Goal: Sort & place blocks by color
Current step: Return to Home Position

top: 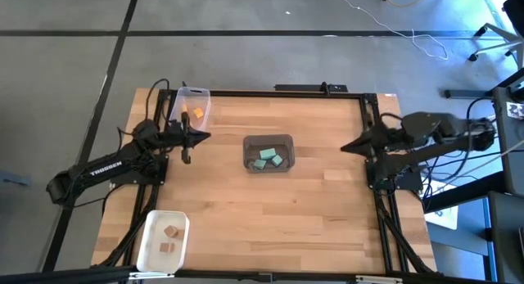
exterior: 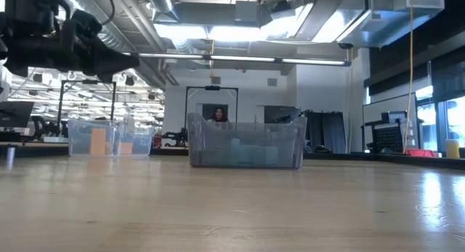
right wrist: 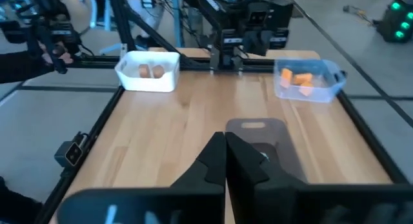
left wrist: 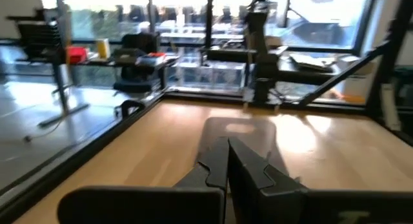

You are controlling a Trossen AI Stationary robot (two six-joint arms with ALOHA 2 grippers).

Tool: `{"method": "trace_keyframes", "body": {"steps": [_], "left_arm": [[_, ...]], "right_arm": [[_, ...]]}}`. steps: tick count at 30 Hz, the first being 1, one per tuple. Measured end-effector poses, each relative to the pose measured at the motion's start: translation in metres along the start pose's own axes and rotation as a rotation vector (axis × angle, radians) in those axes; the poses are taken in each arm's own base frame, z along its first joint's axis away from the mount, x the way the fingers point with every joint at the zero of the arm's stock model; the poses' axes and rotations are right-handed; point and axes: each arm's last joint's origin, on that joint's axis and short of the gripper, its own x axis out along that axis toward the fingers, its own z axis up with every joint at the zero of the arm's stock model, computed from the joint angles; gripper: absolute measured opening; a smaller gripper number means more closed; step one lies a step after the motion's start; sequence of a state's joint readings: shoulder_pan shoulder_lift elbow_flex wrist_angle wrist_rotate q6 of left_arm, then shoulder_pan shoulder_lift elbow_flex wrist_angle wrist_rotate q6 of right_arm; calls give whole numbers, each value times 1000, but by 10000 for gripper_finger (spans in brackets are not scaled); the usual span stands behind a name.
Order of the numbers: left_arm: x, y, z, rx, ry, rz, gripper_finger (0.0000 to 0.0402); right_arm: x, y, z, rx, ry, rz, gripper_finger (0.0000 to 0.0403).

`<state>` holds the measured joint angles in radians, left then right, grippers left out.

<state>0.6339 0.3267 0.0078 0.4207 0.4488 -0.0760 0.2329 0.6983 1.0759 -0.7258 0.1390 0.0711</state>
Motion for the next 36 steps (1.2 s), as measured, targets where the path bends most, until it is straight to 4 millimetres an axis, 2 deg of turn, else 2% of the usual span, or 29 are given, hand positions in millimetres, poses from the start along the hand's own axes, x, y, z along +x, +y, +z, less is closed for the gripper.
{"method": "trace_keyframes", "body": {"steps": [7, 14, 23, 36], "left_arm": [[0, -4, 1, 7, -4, -134, 0], [0, -4, 2, -17, -4, -150, 0], [0, -5, 2, -67, -2, -154, 0], [-1, -6, 2, -66, 3, -191, 0]], "right_arm": [[21, 0, -55, -5, -123, 37, 0], [32, -3, -111, -13, -86, 33, 0], [32, -6, -152, -5, -177, 38, 0], [37, -8, -190, 1, -233, 40, 0]]}}
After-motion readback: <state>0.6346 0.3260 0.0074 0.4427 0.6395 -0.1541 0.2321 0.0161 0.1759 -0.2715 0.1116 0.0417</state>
